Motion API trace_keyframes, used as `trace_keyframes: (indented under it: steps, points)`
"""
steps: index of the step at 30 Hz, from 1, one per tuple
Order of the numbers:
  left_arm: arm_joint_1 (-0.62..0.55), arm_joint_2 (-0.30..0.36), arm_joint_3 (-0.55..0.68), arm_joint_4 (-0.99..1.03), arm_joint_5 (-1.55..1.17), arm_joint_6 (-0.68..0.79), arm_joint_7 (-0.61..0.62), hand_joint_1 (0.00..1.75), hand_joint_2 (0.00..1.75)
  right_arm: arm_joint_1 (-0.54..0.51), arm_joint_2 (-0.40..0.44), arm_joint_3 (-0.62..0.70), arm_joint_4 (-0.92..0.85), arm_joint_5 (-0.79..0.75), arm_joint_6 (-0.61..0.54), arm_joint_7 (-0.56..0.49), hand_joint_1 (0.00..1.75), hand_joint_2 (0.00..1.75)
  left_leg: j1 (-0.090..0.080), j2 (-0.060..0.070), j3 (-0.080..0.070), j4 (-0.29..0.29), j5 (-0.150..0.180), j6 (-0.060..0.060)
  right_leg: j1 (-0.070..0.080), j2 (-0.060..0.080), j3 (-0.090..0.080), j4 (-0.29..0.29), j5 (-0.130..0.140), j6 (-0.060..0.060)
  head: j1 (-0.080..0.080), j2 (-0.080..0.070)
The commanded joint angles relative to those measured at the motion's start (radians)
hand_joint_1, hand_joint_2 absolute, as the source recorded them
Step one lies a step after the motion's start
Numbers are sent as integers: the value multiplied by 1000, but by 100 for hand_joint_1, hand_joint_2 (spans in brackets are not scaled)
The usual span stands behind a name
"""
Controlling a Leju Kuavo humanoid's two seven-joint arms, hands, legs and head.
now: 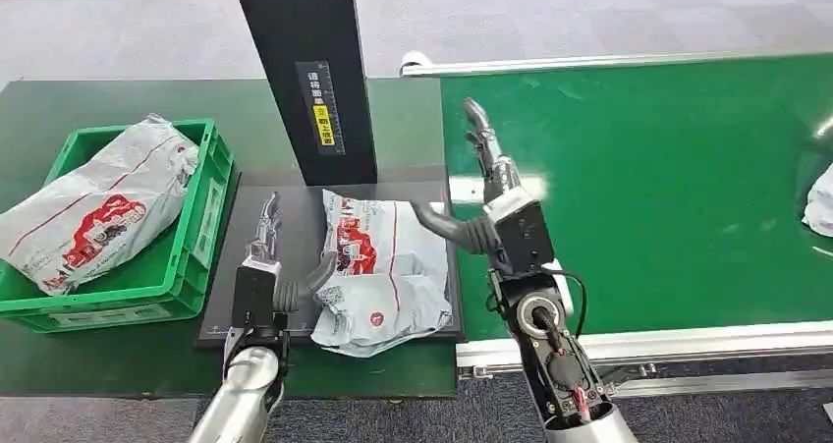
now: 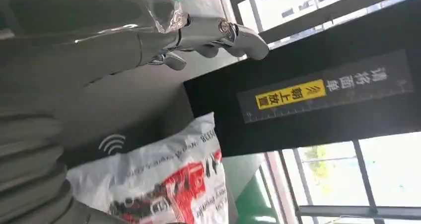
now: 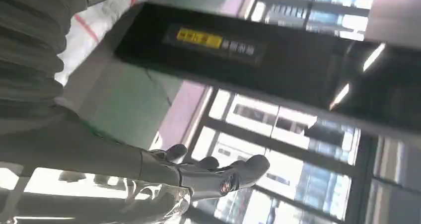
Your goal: Moved the parcel from conveyor to table for the left to box.
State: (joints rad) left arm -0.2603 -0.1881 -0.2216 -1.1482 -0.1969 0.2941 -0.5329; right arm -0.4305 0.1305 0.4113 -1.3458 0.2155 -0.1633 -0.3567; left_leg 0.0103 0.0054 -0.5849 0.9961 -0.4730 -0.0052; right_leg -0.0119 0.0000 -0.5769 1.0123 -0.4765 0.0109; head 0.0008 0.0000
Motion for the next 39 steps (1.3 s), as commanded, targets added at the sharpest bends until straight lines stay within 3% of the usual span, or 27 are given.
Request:
trace_keyframes:
  steps: [1, 6, 9, 16, 21, 29, 30, 32, 34, 35, 39]
  points:
    - [64, 40, -150, -96, -126, -82, 72, 0, 175, 110, -90, -77, -102, 5, -20, -40, 0, 175, 1, -3, 1, -1, 1, 0, 1, -3, 2, -1, 0, -1, 0, 0]
    - [22, 57, -289, 11, -455, 13, 177, 0, 175, 178, -102, -69, -108, 59, 27, -75, 0, 175, 1, -6, 5, -3, 1, 1, 1, -5, 6, -4, -1, 0, 0, 0]
    - [-34, 30, -320, 139, -561, 66, 160, 0, 175, 216, -103, -92, -120, 87, 47, -108, 0, 175, 0, -6, 4, -2, 1, 1, 0, -5, 5, -2, -1, 0, 0, 0]
    - [-119, -25, -351, 349, -541, 79, 110, 0, 175, 293, -98, -112, -180, 77, 49, -144, 0, 175, 0, -7, 4, -3, 2, 0, 0, -6, 6, -3, 0, 0, 0, 0]
    - [-119, -25, -351, 349, -541, 79, 110, 0, 175, 293, -98, -112, -180, 77, 49, -144, 0, 175, 0, -2, 3, -1, 0, 0, 0, -2, 3, -1, 0, 0, 0, 0]
    - [-209, -88, -388, 609, -555, 152, 97, 3, 175, 333, -84, -132, -200, 74, 47, -146, 0, 175, 0, -4, 3, -1, 1, 0, 0, -4, 4, -2, 0, 0, 1, 0]
    - [-218, -91, -393, 630, -561, 166, 104, 9, 175, 330, -82, -134, -197, 70, 50, -148, 0, 175, 0, -4, 4, -2, 1, 0, 0, -4, 5, -3, 0, 0, 0, 0]
    - [-223, -90, -395, 646, -568, 171, 122, 40, 175, 319, -74, -133, -190, 66, 56, -148, 0, 175, 0, -2, 3, -1, 0, 0, 0, -1, 3, -1, 0, 0, 0, 0]
    - [-220, -83, -396, 654, -571, 170, 132, 145, 175, 312, -64, -130, -188, 64, 63, -146, 0, 175, 0, -2, 3, -2, 0, 0, 0, -1, 4, -2, 0, -1, 0, 0]
    - [-218, -80, -399, 656, -581, 174, 141, 168, 175, 309, -58, -133, -186, 65, 68, -144, 0, 175, 0, -1, 3, -1, 0, 0, 0, 0, 3, -1, 0, 0, 0, 0]
    - [-212, -74, -382, 655, -588, 184, 152, 175, 175, 303, -43, -144, -180, 73, 83, -137, 0, 175, 0, 0, 3, -1, 0, 0, 0, 1, 3, -1, 0, 0, 0, 0]
